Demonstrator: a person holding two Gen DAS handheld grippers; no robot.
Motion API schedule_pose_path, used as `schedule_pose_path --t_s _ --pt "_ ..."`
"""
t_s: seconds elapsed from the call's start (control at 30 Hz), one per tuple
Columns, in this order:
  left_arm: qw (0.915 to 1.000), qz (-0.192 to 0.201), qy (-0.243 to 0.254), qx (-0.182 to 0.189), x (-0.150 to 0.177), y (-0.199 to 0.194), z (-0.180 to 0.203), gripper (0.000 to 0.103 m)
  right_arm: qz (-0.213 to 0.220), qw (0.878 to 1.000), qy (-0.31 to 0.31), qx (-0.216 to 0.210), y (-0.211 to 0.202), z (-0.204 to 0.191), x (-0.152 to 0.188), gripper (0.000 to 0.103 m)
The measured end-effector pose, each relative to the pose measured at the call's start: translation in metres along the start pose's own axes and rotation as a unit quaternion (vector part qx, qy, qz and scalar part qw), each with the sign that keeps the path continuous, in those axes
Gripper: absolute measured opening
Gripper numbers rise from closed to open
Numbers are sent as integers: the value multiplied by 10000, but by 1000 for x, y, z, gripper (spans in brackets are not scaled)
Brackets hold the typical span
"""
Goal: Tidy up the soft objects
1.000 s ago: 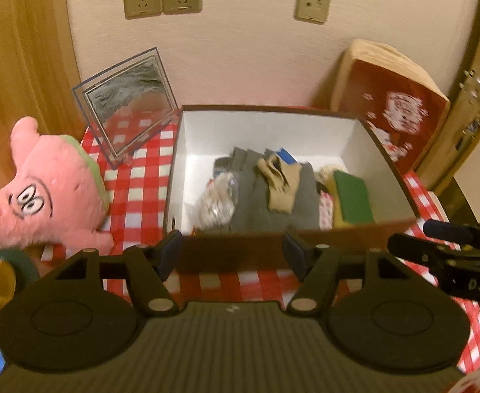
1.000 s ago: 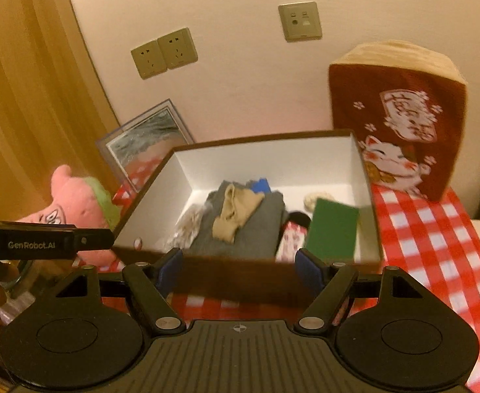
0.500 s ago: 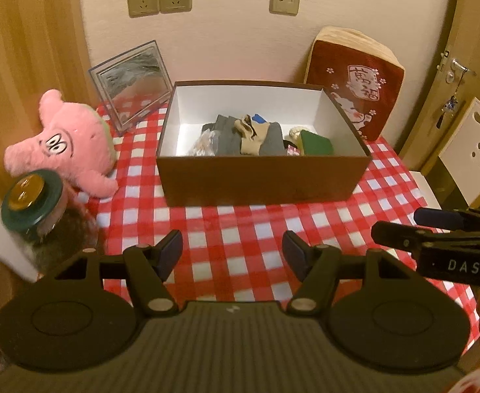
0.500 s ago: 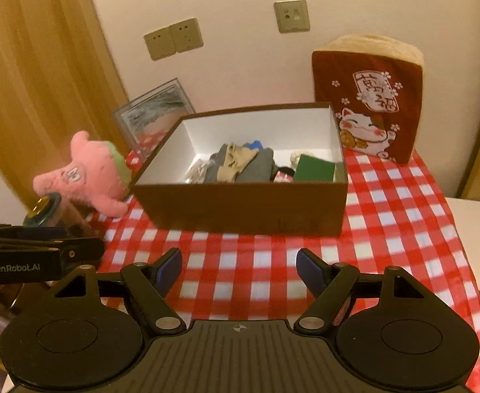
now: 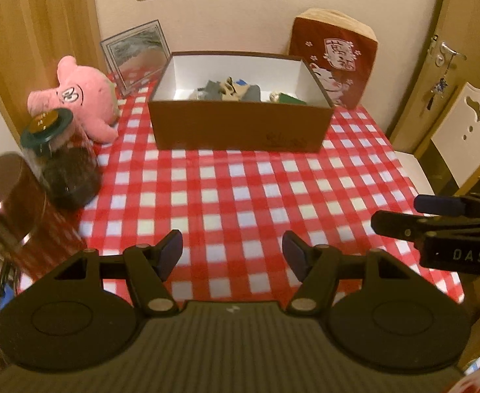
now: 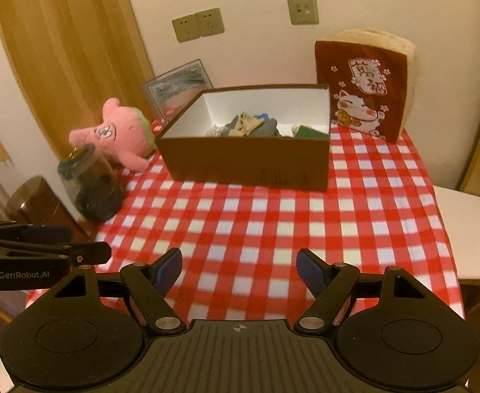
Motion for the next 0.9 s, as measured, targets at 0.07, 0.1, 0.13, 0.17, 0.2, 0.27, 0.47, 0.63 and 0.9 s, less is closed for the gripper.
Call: schedule_pose_path --t_s 0.07,0.1,0.13,0.17,0.2,0.27,0.47,0.63,0.9 --pt "10000 -8 -28 -4 8 -6 4 65 -44 10000 -25 -49 -7 1 10 77" --pt "10000 -15 -25 -23 12 -9 7 65 -75 9999 -35 -58 -10 1 14 77" --pt "10000 -11 -15 -25 14 -12 9 65 -114 9999 -39 -53 -12 1 18 77" --pt "10000 -1 3 -13 17 -15 11 65 -128 9999 -39 -51 -15 1 21 77" --pt "10000 5 11 -12 20 -18 12 65 -121 9999 -35 -52 -17 1 24 77" --pt "10000 4 5 -17 25 -23 15 65 -120 9999 -1 -40 -22 2 28 77" --pt "10000 6 -19 9 35 -32 21 65 -179 9998 24 1 -31 5 36 77" --pt "10000 4 9 47 38 -35 26 65 -235 9997 20 -46 -34 3 41 77" --pt "9999 24 70 95 36 -35 28 65 -210 9997 89 -4 -37 6 41 77"
Point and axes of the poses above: each gripper's, at about its wrist camera, not at the fingertips, and y roughly the way its jaws point, z to its right, x to its underside, the point moved 3 cm from there along y, roughly the way its jaws point, and after that the axes turned 1 degree about -x, right-handed, at the moved point
